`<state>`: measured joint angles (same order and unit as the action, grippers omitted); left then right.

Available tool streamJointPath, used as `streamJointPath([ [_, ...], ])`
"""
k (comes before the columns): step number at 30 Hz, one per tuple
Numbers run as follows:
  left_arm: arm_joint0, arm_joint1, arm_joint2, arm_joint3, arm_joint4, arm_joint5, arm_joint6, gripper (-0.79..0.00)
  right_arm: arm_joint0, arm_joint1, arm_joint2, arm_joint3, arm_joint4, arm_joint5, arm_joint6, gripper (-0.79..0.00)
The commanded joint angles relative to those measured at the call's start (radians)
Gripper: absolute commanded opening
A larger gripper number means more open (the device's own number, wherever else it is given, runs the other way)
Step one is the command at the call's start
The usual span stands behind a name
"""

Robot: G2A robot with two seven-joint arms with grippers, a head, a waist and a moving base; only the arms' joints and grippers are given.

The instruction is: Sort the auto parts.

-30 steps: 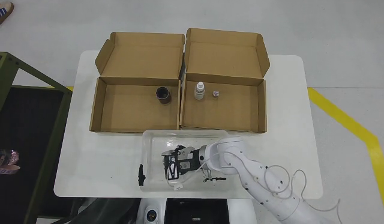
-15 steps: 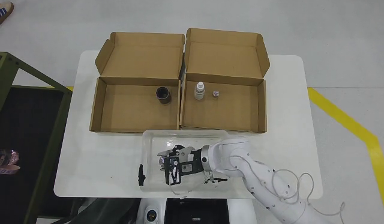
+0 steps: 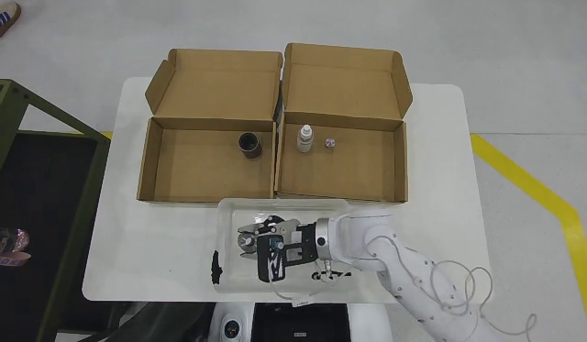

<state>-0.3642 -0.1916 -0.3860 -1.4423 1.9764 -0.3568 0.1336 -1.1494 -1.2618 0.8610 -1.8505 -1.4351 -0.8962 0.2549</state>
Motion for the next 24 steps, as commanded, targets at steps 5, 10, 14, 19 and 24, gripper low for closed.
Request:
streamJointPath([
  [5,0.000,0.000,0.000,0.000,0.000,0.000,0.000,0.000,-0.005,0.006,0.016,-0.042,0.013,0.008,-0.005,-0.785],
  [10,0.000,0.000,0.000,0.000,0.000,0.000,0.000,0.000,-0.003,0.010,0.032,-0.074,0.036,0.017,-0.017,-0.785],
  [14,0.000,0.000,0.000,0.000,0.000,0.000,0.000,0.000,0.002,0.013,0.042,-0.089,0.055,0.014,-0.032,-0.785],
  [19,0.000,0.000,0.000,0.000,0.000,0.000,0.000,0.000,0.008,0.015,0.051,-0.109,0.056,0.027,-0.046,-0.785],
  [24,0.000,0.000,0.000,0.000,0.000,0.000,0.000,0.000,0.012,0.017,0.060,-0.124,0.059,0.040,-0.066,-0.785],
])
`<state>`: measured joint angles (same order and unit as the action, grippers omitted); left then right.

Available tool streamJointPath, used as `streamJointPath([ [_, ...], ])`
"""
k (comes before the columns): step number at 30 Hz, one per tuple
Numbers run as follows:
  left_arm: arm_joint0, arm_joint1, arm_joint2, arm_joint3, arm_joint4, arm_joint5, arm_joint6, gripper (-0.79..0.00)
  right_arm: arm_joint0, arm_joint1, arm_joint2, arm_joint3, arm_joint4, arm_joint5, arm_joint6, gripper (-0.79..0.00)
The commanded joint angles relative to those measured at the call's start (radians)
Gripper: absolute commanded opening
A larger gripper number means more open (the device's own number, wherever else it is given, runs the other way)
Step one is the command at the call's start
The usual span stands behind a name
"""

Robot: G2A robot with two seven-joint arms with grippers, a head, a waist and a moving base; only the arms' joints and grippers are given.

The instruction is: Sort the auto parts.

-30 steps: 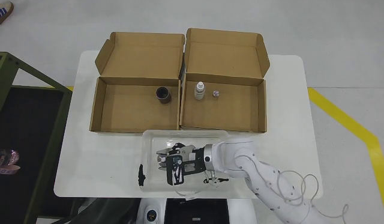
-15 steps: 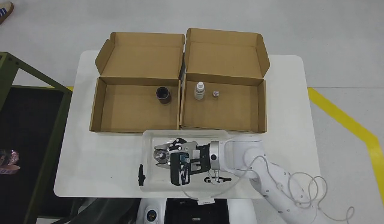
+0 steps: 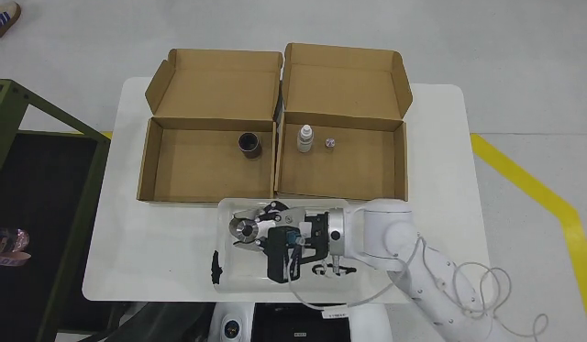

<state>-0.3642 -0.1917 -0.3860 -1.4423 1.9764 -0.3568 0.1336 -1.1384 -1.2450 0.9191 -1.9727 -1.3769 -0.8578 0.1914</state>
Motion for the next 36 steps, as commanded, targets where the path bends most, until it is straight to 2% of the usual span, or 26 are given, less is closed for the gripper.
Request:
streamJointPath([
  [1,0.000,0.000,0.000,0.000,0.000,0.000,0.000,0.000,0.002,0.001,0.003,-0.005,0.001,0.004,-0.006,-0.785],
  [20,0.000,0.000,0.000,0.000,0.000,0.000,0.000,0.000,0.051,-0.003,0.000,0.007,-0.010,0.079,-0.045,-0.785],
  [36,0.000,0.000,0.000,0.000,0.000,0.000,0.000,0.000,0.233,-0.053,-0.135,0.163,0.056,0.148,0.088,-0.785],
])
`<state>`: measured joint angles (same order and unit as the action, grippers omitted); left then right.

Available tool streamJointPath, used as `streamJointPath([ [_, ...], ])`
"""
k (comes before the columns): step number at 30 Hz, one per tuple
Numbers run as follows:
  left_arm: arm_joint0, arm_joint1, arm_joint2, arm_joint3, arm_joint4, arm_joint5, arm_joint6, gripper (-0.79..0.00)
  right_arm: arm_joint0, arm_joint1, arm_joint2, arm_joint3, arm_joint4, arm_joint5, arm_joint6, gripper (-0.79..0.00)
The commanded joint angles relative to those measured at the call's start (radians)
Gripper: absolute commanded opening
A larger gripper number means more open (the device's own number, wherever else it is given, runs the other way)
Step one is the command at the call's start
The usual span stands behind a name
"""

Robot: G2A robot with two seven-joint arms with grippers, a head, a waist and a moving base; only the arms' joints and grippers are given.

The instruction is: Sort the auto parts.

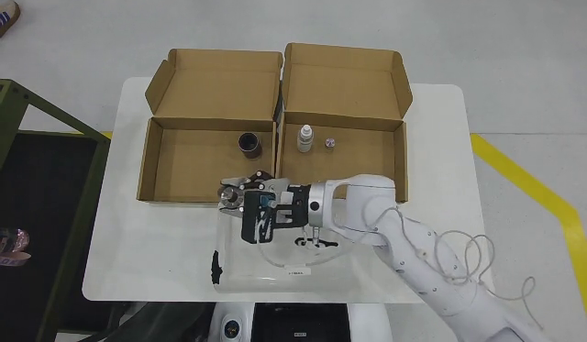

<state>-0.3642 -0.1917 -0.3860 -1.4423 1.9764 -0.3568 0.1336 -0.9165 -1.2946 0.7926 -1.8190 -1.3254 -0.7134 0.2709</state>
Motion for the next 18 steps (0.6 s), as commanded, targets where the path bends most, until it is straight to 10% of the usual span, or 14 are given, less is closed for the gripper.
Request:
streamJointPath([
  [1,0.000,0.000,0.000,0.000,0.000,0.000,0.000,0.000,0.022,-0.007,-0.018,0.019,0.006,0.008,0.019,-0.785],
  [18,0.000,0.000,0.000,0.000,0.000,0.000,0.000,0.000,0.193,-0.081,-0.136,0.218,0.072,0.098,0.171,-0.785],
])
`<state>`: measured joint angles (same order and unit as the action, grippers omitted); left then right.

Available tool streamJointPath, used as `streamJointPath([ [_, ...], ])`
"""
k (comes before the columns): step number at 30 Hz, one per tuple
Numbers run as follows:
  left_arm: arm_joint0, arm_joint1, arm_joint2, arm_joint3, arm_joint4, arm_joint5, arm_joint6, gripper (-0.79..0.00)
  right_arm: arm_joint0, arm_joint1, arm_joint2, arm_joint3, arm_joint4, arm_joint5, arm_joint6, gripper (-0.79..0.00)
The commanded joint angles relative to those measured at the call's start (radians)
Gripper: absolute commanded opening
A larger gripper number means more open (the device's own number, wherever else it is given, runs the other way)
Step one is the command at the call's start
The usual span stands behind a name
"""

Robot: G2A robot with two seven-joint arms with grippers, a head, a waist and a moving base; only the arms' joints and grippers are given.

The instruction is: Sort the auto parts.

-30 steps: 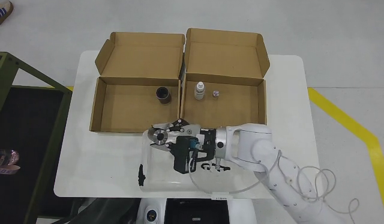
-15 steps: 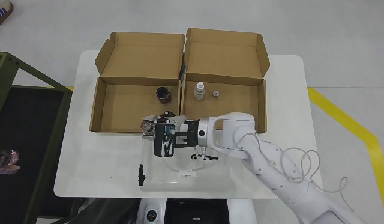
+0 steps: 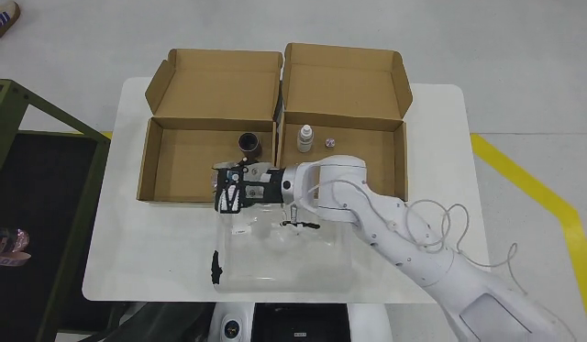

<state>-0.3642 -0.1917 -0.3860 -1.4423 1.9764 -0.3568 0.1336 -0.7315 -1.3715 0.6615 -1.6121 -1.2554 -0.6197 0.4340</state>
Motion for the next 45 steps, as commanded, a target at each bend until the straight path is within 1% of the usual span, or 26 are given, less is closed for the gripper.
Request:
streamJointPath([
  [1,0.000,0.000,0.000,0.000,0.000,0.000,0.000,0.000,0.016,-0.008,-0.012,0.025,0.006,0.009,0.016,-0.785],
  [7,0.000,0.000,0.000,0.000,0.000,0.000,0.000,0.000,0.066,-0.038,-0.046,0.115,0.035,0.035,0.054,-0.785],
  [22,0.000,0.000,0.000,0.000,0.000,0.000,0.000,0.000,0.166,-0.111,-0.120,0.334,0.053,0.047,0.089,-0.785],
  [33,0.000,0.000,0.000,0.000,0.000,0.000,0.000,0.000,0.194,-0.150,-0.147,0.434,0.054,0.047,0.128,-0.785],
  [45,0.000,0.000,0.000,0.000,0.000,0.000,0.000,0.000,0.211,-0.182,-0.162,0.494,0.038,0.049,0.178,-0.785],
])
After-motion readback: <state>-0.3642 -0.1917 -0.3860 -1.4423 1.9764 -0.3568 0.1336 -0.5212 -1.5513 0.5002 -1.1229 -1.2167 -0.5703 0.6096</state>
